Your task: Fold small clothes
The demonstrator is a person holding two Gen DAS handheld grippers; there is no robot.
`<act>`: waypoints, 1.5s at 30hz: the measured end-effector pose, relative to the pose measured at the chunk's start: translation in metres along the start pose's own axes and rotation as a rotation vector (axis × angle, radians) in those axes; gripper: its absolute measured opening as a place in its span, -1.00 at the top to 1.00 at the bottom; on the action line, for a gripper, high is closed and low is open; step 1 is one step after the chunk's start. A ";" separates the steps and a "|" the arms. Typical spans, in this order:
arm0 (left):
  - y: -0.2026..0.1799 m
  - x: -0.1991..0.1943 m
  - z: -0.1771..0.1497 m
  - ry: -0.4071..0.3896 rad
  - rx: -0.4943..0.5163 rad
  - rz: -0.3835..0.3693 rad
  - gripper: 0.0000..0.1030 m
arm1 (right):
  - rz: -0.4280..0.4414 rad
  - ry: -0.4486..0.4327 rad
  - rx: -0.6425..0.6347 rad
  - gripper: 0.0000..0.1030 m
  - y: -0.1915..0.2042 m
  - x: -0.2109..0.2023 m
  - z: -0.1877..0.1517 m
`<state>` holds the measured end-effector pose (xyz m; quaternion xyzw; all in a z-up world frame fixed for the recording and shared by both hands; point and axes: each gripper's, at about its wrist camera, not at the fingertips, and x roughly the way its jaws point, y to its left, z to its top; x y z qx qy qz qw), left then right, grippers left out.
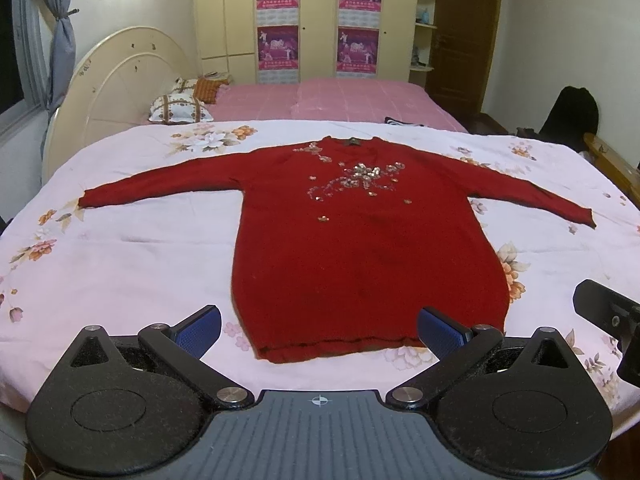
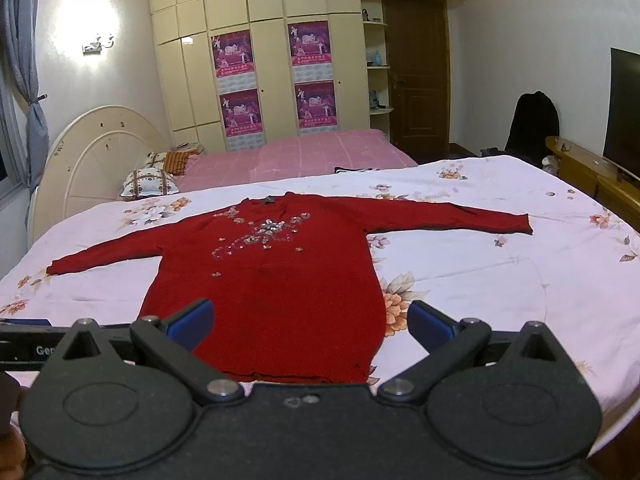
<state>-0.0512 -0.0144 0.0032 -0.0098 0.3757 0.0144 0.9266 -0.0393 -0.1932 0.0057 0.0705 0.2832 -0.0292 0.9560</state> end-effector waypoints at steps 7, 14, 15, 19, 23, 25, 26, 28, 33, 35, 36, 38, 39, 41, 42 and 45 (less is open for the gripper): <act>-0.001 0.002 0.000 0.002 0.003 0.002 -1.00 | 0.001 0.014 -0.001 -0.99 0.000 -0.001 0.001; 0.004 0.007 0.002 0.010 0.004 0.006 -1.00 | 0.002 0.026 0.000 -0.99 0.001 0.008 0.008; 0.004 0.008 0.003 0.011 0.003 0.005 -1.00 | 0.002 0.026 0.000 -0.99 0.001 0.008 0.008; 0.006 0.011 0.003 0.013 0.002 0.007 -1.00 | 0.005 0.031 0.001 -0.99 0.001 0.008 0.010; 0.009 0.014 0.004 0.016 0.002 0.007 -1.00 | 0.006 0.037 -0.005 -0.99 0.001 0.010 0.010; 0.010 0.015 0.004 0.017 0.001 0.006 -1.00 | 0.009 0.039 -0.006 -0.99 0.001 0.011 0.011; 0.011 0.015 0.004 0.018 0.002 0.007 -1.00 | 0.009 0.039 -0.007 -0.99 0.001 0.011 0.011; 0.011 0.017 0.005 0.020 0.003 0.006 -1.00 | 0.009 0.041 -0.009 -0.99 0.001 0.011 0.012; 0.013 0.018 0.004 0.022 0.002 0.005 -1.00 | 0.008 0.041 -0.009 -0.99 0.001 0.012 0.011; 0.013 0.019 0.004 0.021 0.003 0.007 -1.00 | 0.007 0.041 -0.008 -0.99 0.002 0.012 0.011; 0.014 0.019 0.004 0.021 0.003 0.007 -1.00 | 0.006 0.043 -0.008 -0.99 0.001 0.012 0.011; 0.014 0.020 0.004 0.019 0.004 0.010 -1.00 | 0.004 0.045 -0.009 -0.99 0.001 0.013 0.011; 0.015 0.020 0.004 0.019 0.003 0.010 -1.00 | 0.003 0.046 -0.010 -0.99 0.002 0.013 0.011; 0.016 0.022 0.004 0.018 0.002 0.009 -1.00 | 0.001 0.046 -0.010 -0.99 0.002 0.014 0.012; 0.015 0.021 0.004 0.018 0.003 0.010 -1.00 | 0.001 0.046 -0.010 -0.99 0.003 0.015 0.011; 0.018 0.022 0.004 0.018 0.004 0.010 -1.00 | 0.001 0.047 -0.012 -0.99 0.005 0.015 0.011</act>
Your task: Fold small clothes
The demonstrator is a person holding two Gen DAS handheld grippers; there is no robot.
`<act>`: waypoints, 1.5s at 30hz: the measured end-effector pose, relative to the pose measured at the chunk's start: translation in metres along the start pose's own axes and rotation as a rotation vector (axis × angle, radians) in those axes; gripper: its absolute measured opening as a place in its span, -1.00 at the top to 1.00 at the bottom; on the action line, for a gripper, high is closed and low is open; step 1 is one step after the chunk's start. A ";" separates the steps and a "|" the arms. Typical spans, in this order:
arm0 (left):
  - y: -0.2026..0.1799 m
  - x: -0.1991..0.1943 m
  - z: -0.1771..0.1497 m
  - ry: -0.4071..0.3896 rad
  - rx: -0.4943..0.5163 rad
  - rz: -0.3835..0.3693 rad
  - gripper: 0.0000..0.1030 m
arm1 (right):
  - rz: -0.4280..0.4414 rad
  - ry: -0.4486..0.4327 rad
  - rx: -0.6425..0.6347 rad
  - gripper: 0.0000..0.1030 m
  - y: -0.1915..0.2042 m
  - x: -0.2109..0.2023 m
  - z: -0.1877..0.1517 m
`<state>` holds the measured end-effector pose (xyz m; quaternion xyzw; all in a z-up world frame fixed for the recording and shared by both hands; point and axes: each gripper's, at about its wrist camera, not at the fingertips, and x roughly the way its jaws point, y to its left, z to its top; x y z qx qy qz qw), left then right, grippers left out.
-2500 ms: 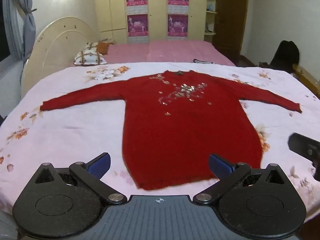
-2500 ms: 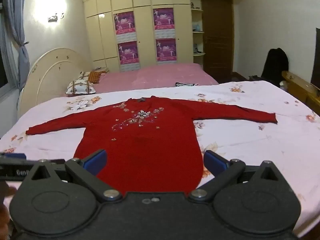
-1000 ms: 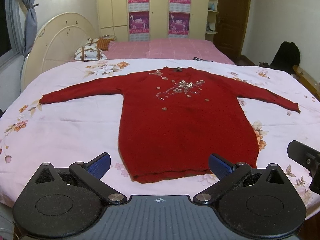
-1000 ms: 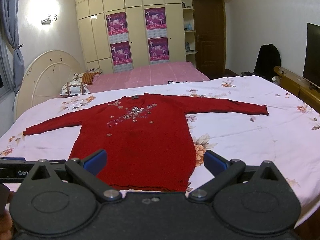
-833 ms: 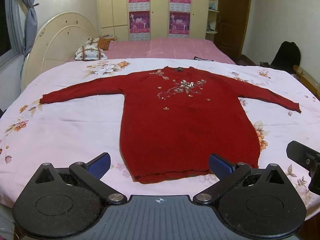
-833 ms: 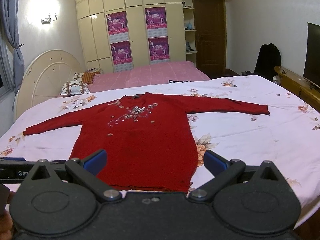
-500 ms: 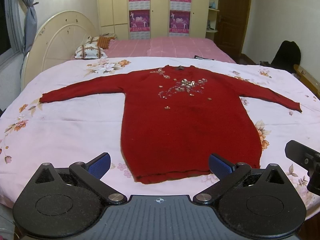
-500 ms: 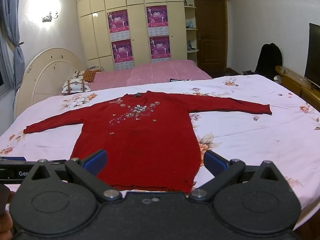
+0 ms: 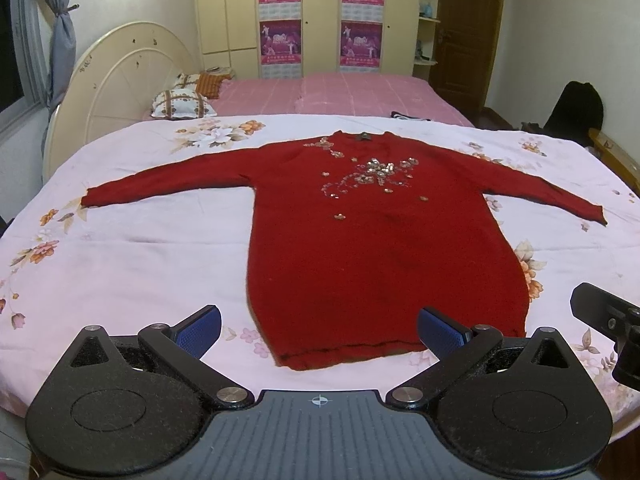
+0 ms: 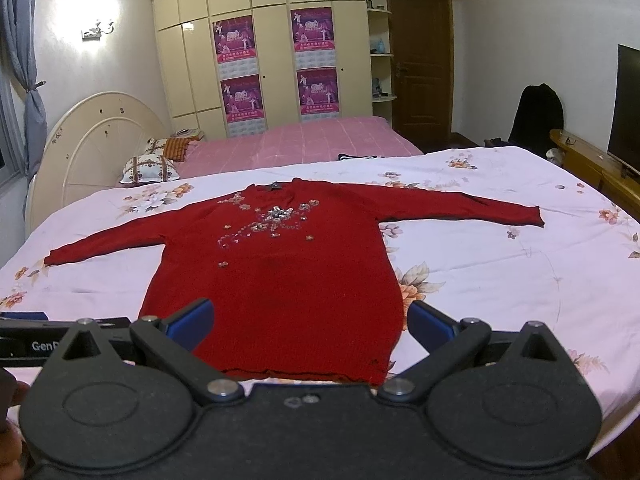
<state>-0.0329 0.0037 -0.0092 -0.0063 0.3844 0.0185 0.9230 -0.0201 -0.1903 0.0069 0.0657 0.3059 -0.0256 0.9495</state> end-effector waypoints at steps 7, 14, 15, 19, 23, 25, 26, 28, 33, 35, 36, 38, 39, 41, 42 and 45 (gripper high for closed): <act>0.000 0.000 0.000 -0.001 0.001 0.000 -1.00 | -0.003 0.004 -0.002 -0.99 0.000 0.001 0.000; 0.002 0.005 0.003 0.001 0.008 0.000 -1.00 | -0.011 0.008 0.003 -0.99 0.001 0.004 0.002; 0.000 0.006 0.004 0.002 0.010 0.000 -1.00 | -0.012 0.008 0.003 -0.99 0.000 0.004 0.002; -0.003 0.010 0.007 0.006 0.013 0.002 -1.00 | -0.014 0.013 0.005 -0.99 0.000 0.008 0.003; -0.005 0.014 0.010 0.006 0.016 0.004 -1.00 | -0.019 0.016 0.006 -0.99 0.000 0.011 0.003; -0.005 0.016 0.011 0.006 0.016 0.005 -1.00 | -0.025 0.017 0.005 -0.99 0.000 0.013 0.004; -0.006 0.018 0.013 0.006 0.018 0.006 -1.00 | -0.027 0.017 0.005 -0.99 0.000 0.015 0.005; -0.008 0.022 0.017 0.007 0.022 0.007 -1.00 | -0.031 0.017 0.005 -0.99 -0.001 0.017 0.007; -0.018 0.035 0.030 0.003 0.039 0.006 -1.00 | -0.040 0.021 0.008 -0.99 -0.006 0.027 0.012; -0.022 0.042 0.035 0.003 0.045 0.006 -1.00 | -0.045 0.025 0.008 -0.99 -0.008 0.033 0.014; -0.024 0.046 0.038 0.003 0.047 0.005 -1.00 | -0.050 0.027 0.007 -0.99 -0.009 0.037 0.015; -0.029 0.055 0.045 0.004 0.051 0.004 -1.00 | -0.061 0.024 0.011 -0.99 -0.014 0.045 0.019; -0.031 0.059 0.047 0.005 0.051 0.004 -1.00 | -0.068 0.023 0.014 -0.99 -0.016 0.049 0.021; -0.036 0.070 0.054 0.008 0.054 0.004 -1.00 | -0.081 0.023 0.024 -0.99 -0.023 0.058 0.025; -0.039 0.075 0.056 0.011 0.057 0.005 -1.00 | -0.085 0.021 0.029 -0.99 -0.027 0.063 0.027; -0.047 0.093 0.066 0.017 0.066 0.005 -1.00 | -0.109 0.024 0.050 -0.99 -0.040 0.079 0.033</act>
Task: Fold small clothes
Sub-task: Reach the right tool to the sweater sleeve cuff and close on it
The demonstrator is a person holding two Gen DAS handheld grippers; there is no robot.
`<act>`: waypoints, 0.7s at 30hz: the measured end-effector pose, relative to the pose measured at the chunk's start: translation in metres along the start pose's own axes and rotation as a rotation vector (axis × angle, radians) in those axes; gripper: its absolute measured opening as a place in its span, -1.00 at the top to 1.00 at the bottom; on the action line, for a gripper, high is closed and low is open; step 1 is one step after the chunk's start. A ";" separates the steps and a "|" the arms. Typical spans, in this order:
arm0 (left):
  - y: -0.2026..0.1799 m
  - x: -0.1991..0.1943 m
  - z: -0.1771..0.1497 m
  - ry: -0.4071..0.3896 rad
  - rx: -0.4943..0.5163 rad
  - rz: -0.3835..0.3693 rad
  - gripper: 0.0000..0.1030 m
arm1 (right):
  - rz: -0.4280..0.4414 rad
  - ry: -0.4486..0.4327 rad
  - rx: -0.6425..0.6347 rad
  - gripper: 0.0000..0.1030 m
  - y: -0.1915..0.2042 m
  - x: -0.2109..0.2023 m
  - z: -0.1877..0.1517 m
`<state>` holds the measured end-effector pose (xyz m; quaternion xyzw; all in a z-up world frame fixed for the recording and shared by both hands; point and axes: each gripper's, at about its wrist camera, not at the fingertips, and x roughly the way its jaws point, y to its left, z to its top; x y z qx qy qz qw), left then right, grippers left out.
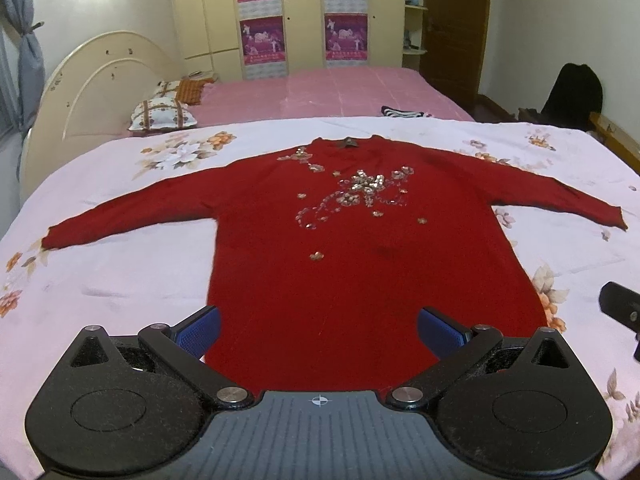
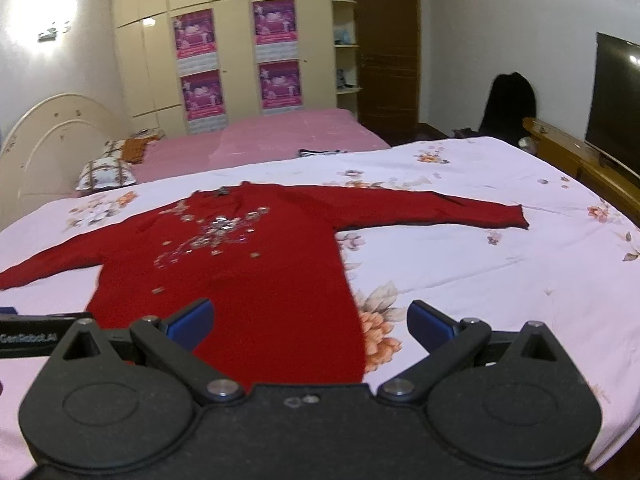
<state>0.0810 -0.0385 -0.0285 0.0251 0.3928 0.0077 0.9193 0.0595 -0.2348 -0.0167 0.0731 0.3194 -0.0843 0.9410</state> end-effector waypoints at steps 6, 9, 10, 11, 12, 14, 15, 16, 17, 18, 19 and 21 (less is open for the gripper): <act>-0.015 0.041 0.022 0.016 0.010 -0.003 -1.00 | -0.035 0.013 0.027 -0.99 -0.019 0.038 0.012; -0.024 0.061 0.031 0.025 0.012 -0.010 -1.00 | -0.046 0.025 0.041 -0.99 -0.029 0.059 0.017; -0.028 0.070 0.034 0.031 0.013 -0.010 -1.00 | -0.047 0.029 0.048 -0.99 -0.033 0.066 0.019; -0.030 0.077 0.037 0.036 0.014 -0.011 -1.00 | -0.047 0.032 0.055 -0.99 -0.037 0.073 0.020; -0.033 0.085 0.040 0.040 0.016 -0.014 -1.00 | -0.048 0.034 0.062 -0.98 -0.041 0.081 0.022; -0.040 0.100 0.047 0.047 0.020 -0.016 -1.00 | -0.052 0.036 0.077 -0.97 -0.050 0.095 0.025; -0.043 0.108 0.051 0.048 0.022 -0.016 -1.00 | -0.056 0.037 0.086 -0.92 -0.055 0.102 0.027; -0.046 0.115 0.054 0.050 0.024 -0.017 -1.00 | -0.062 0.044 0.095 -0.88 -0.060 0.110 0.029; -0.050 0.124 0.057 0.056 0.027 -0.016 -1.00 | -0.064 0.055 0.103 -0.88 -0.066 0.119 0.031; -0.053 0.131 0.061 0.062 0.028 -0.016 -1.00 | -0.066 0.065 0.112 -0.87 -0.072 0.129 0.033; -0.058 0.141 0.065 0.064 0.028 -0.017 -1.00 | -0.072 0.076 0.122 -0.87 -0.078 0.137 0.035; -0.064 0.156 0.072 0.074 0.034 -0.018 -1.00 | -0.083 0.090 0.139 -0.75 -0.090 0.154 0.039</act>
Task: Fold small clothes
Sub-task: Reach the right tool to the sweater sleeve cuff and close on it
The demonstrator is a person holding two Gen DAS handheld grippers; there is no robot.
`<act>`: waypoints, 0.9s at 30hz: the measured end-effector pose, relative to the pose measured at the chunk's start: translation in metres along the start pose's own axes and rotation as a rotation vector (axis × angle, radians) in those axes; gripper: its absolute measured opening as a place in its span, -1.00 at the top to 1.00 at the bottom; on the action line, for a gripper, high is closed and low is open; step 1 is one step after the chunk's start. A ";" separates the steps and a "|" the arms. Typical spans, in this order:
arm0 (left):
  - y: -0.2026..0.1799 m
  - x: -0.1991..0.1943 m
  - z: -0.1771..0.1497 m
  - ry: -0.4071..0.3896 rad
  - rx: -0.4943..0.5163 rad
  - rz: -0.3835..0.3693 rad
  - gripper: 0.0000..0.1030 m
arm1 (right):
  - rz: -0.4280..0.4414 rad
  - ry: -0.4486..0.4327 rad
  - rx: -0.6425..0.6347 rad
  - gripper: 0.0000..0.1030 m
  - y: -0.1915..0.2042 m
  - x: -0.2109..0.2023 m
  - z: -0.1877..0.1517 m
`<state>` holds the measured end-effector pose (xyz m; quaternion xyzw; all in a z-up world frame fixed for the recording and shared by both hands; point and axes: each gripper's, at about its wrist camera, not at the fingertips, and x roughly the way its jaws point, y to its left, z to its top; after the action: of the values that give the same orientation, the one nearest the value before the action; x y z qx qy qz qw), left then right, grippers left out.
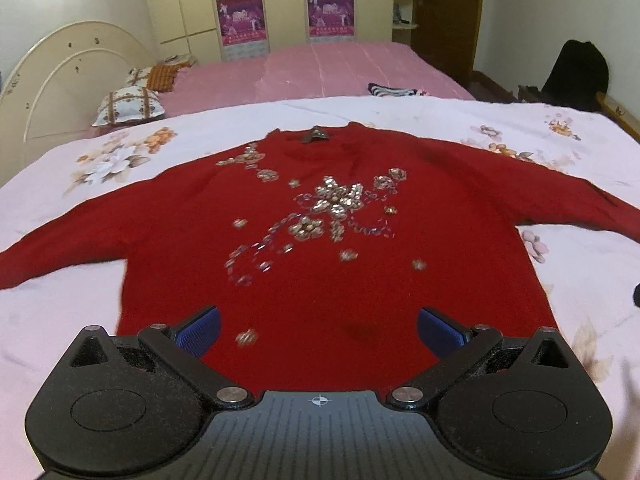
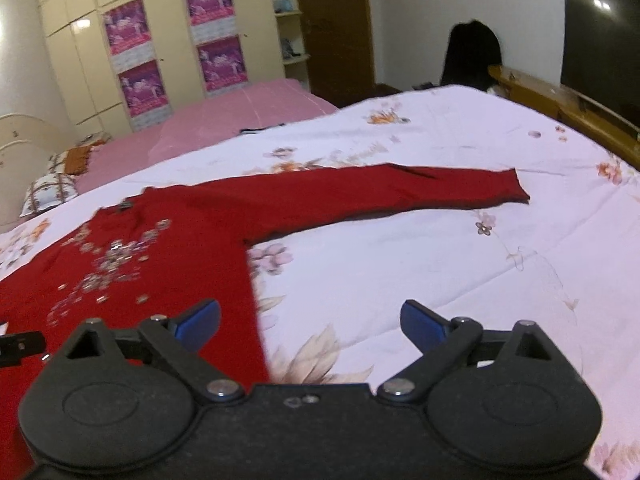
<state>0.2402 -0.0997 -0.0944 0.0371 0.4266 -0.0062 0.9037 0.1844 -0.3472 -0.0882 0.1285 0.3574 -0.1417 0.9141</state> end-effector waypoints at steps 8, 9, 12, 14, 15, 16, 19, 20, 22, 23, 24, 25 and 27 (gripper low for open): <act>-0.024 0.064 0.033 0.031 0.011 -0.001 -1.00 | -0.094 0.041 0.127 -0.57 -0.058 0.072 0.034; -0.026 0.071 0.037 0.032 0.013 -0.001 -1.00 | -0.110 0.043 0.150 -0.56 -0.068 0.080 0.038; -0.034 0.091 0.049 0.030 0.018 0.005 -1.00 | -0.149 0.059 0.217 -0.52 -0.097 0.105 0.050; -0.038 0.104 0.056 0.033 0.021 0.010 -1.00 | -0.173 0.068 0.259 -0.52 -0.115 0.121 0.057; -0.039 0.109 0.059 0.035 0.021 0.012 -1.00 | -0.181 0.070 0.280 -0.51 -0.122 0.128 0.061; -0.040 0.114 0.062 0.036 0.020 0.015 -1.00 | -0.187 0.073 0.302 -0.50 -0.131 0.137 0.065; -0.041 0.128 0.070 0.034 0.018 0.022 -1.00 | -0.203 0.068 0.354 -0.44 -0.149 0.153 0.073; -0.041 0.131 0.072 0.032 0.016 0.025 -1.00 | -0.212 0.063 0.368 -0.43 -0.154 0.157 0.075; -0.039 0.138 0.075 0.036 0.010 0.022 -1.00 | -0.230 0.053 0.392 -0.32 -0.163 0.166 0.079; -0.037 0.142 0.076 0.039 0.003 0.024 -1.00 | -0.238 0.050 0.405 -0.26 -0.167 0.170 0.081; -0.036 0.146 0.077 0.040 -0.002 0.024 -1.00 | -0.245 0.049 0.415 -0.16 -0.172 0.175 0.082; -0.035 0.149 0.078 0.042 -0.006 0.023 -1.00 | -0.247 0.049 0.419 -0.08 -0.177 0.180 0.084; -0.032 0.152 0.078 0.043 -0.013 0.025 -1.00 | -0.260 0.029 0.419 0.03 -0.183 0.187 0.086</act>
<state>0.3953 -0.1337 -0.1644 0.0368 0.4453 0.0089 0.8946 0.3047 -0.5771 -0.1803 0.2702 0.3468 -0.3271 0.8365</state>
